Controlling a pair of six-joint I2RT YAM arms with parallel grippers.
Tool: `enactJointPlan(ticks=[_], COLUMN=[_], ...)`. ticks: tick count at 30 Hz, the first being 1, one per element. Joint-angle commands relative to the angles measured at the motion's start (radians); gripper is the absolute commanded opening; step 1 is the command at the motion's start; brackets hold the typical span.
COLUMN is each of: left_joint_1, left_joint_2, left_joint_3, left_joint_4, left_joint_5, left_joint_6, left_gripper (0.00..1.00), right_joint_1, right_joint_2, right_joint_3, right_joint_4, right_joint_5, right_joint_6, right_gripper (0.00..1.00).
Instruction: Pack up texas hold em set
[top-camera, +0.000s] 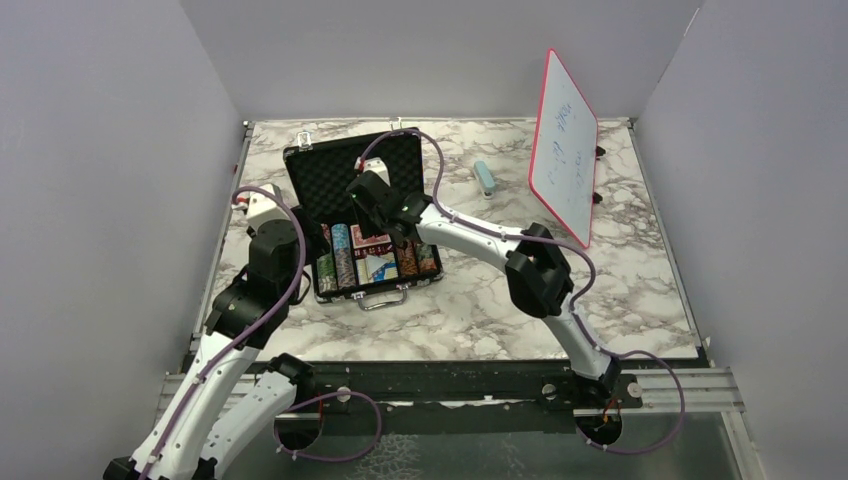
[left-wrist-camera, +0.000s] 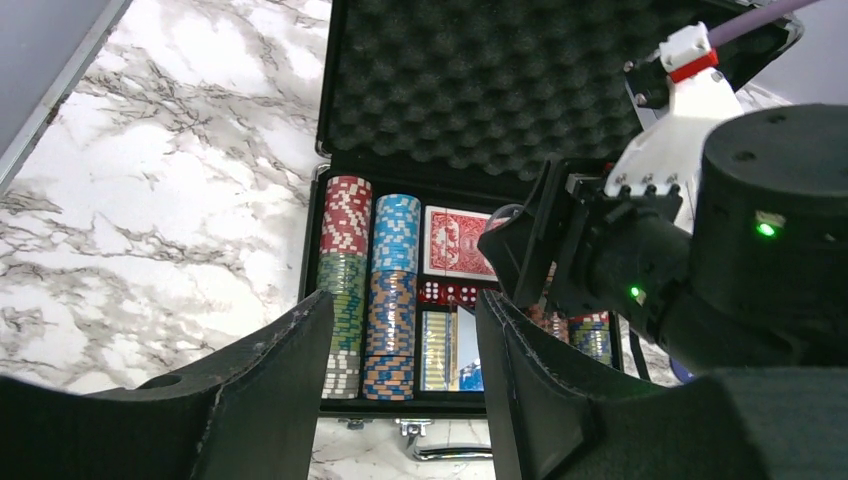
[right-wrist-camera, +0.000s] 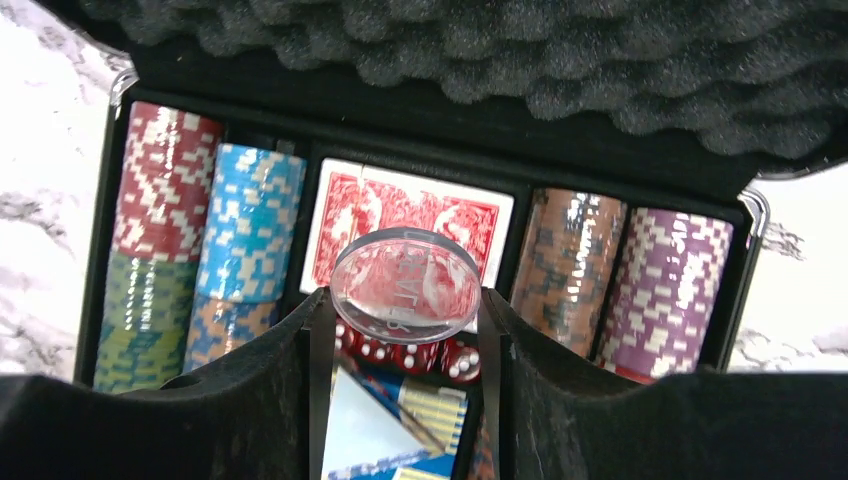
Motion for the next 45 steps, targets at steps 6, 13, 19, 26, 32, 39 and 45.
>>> enactJointPlan(ticks=[6,13,19,26,32,39,45], left_joint_1=[-0.006,-0.006,-0.006,-0.006,-0.006,-0.007,-0.006], left_joint_2=[0.001,0.006,0.008,0.004,0.0,0.016,0.01], left_joint_3=[0.018,0.011,0.011,0.01,-0.008,-0.023,-0.029], left_joint_4=[-0.024,-0.025,-0.024,-0.025,-0.016,0.009,0.01], left_joint_5=[-0.025,-0.014,-0.012,-0.008,0.001,0.019,0.035], left_joint_6=[-0.001,-0.007,-0.008,-0.013,-0.018,-0.023,-0.021], left_gripper=[0.58,0.59,0.59,0.59,0.59,0.59,0.59], right_joint_1=[-0.019,-0.019,-0.029,-0.062,-0.131,-0.253,-0.357], right_joint_2=[0.11,0.121,0.064,-0.172,-0.482,-0.629,-0.568], right_joint_3=[0.109,0.125,0.15,-0.103,-0.528,-0.805,-0.867], right_joint_4=[0.012,-0.011,-0.042,-0.027,0.031,0.044,0.088], right_joint_5=[-0.098,-0.15,-0.118,-0.046,0.078,0.061,-0.074], right_joint_6=[-0.066,-0.084,-0.1,-0.077,-0.031,0.011,-0.048], right_gripper=[0.52,0.7,0.81,0.8,0.8,0.82,0.82])
